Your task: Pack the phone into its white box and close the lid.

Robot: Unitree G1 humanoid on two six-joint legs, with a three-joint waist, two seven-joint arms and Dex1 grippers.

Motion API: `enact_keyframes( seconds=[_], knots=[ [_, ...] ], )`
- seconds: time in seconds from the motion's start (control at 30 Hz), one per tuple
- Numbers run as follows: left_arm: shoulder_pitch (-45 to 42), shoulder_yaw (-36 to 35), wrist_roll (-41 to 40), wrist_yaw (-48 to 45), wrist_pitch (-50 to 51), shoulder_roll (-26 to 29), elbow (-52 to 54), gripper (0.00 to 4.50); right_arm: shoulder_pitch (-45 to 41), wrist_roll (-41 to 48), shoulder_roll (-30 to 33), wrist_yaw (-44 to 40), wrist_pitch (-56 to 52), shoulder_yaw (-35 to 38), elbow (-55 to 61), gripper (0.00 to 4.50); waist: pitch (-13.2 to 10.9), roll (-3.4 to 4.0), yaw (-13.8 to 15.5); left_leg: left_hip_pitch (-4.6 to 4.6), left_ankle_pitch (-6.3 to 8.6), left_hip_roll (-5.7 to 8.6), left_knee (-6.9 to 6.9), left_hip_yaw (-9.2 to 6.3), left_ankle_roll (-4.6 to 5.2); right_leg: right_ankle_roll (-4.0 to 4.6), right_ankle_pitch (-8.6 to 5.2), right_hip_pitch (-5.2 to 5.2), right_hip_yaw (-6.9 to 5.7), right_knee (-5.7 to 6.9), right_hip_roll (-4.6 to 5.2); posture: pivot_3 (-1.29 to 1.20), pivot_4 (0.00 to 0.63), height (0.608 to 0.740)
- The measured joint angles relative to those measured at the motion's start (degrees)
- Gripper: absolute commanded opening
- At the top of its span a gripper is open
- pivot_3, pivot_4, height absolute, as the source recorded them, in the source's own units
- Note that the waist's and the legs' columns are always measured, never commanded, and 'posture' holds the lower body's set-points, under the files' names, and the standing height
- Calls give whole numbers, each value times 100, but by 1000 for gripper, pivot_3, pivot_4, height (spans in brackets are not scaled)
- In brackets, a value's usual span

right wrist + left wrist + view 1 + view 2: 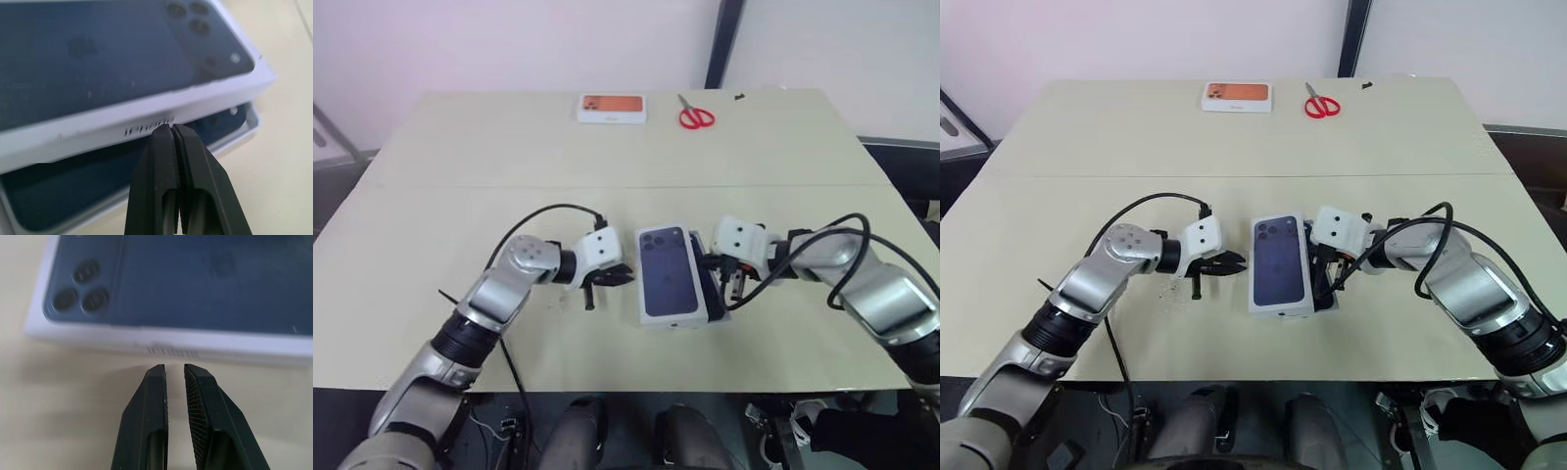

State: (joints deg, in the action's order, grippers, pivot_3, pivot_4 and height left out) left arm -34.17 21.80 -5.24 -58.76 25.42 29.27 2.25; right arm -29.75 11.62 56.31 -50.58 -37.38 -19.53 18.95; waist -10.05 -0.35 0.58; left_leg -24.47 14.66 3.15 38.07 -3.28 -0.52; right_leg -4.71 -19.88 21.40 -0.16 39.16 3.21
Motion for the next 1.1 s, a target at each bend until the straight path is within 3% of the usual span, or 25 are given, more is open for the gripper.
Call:
enact_keyframes(
  seconds=[0.47, 1.1],
  knots=[
    [65, 157, 271, 372, -255, -646, -217, 662, 226, -358, 41, -263, -19, 317, -6, 103, 0, 0, 7, 0, -4, 0, 3, 0, -6, 0, 0, -2, 0, 1, 0, 0, 150, 740],
    [193, 170, 204, 201, -211, -686, 138, 662, 508, -672, 5, -342, 5, 426, -4, 103, 0, 0, 8, 1, -6, 0, 3, 0, -10, 0, 0, -4, 0, 1, -1, 0, 150, 740]
  ],
)
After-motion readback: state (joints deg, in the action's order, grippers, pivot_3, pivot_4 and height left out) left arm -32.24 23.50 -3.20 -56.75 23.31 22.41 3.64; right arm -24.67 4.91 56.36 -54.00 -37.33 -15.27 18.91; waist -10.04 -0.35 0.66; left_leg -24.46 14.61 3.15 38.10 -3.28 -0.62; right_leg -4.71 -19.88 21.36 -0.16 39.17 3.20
